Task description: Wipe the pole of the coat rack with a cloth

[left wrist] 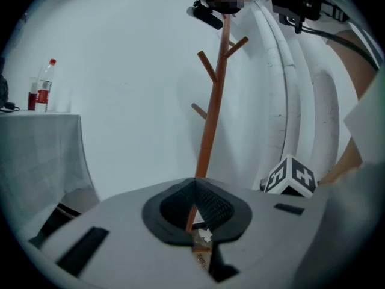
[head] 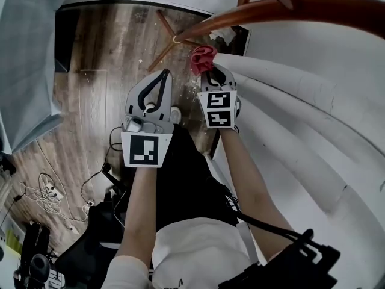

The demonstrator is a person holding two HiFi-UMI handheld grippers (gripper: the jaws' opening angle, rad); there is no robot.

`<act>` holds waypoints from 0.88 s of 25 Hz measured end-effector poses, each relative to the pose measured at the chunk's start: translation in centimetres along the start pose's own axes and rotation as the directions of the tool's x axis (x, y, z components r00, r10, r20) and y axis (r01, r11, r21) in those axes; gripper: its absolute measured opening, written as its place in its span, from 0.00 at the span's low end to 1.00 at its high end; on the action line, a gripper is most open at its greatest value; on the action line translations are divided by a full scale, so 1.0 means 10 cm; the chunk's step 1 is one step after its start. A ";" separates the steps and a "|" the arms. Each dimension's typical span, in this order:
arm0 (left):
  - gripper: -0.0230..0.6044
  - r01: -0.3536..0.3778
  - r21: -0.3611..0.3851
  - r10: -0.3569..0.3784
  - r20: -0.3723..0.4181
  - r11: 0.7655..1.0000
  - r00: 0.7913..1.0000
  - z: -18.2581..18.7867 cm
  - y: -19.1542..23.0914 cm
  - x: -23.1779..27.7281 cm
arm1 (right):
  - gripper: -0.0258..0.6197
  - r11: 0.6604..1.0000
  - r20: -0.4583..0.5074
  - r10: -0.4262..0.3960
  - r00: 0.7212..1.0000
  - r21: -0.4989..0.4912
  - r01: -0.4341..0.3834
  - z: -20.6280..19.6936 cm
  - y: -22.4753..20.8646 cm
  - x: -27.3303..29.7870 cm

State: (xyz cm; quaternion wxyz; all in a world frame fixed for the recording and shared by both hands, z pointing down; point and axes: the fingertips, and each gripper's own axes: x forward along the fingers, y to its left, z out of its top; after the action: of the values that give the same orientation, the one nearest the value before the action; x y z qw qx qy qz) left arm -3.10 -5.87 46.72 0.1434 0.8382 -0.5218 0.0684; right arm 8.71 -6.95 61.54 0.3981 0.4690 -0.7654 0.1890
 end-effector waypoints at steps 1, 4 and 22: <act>0.06 -0.004 0.006 0.004 0.011 1.000 1.000 0.04 -0.02 -0.02 | 0.11 1.000 0.013 -0.008 1.000 0.007 0.008 0.02 -0.03 -0.06; 0.06 -0.018 0.029 0.017 0.039 0.999 0.999 0.13 -0.12 -0.11 | 0.11 0.999 0.055 -0.034 0.998 0.041 0.031 0.01 -0.13 -0.26; 0.06 -0.013 0.061 0.002 0.177 0.998 0.984 0.99 -0.33 -0.64 | 0.11 0.987 0.276 -0.157 0.948 0.079 0.140 0.75 -0.22 -1.52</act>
State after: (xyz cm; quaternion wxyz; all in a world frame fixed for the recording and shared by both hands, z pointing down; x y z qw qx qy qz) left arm -3.36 -2.06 35.08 0.0701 0.8430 -0.5332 0.0102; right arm 11.12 -4.37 44.82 0.2845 0.5588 -0.7708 0.1124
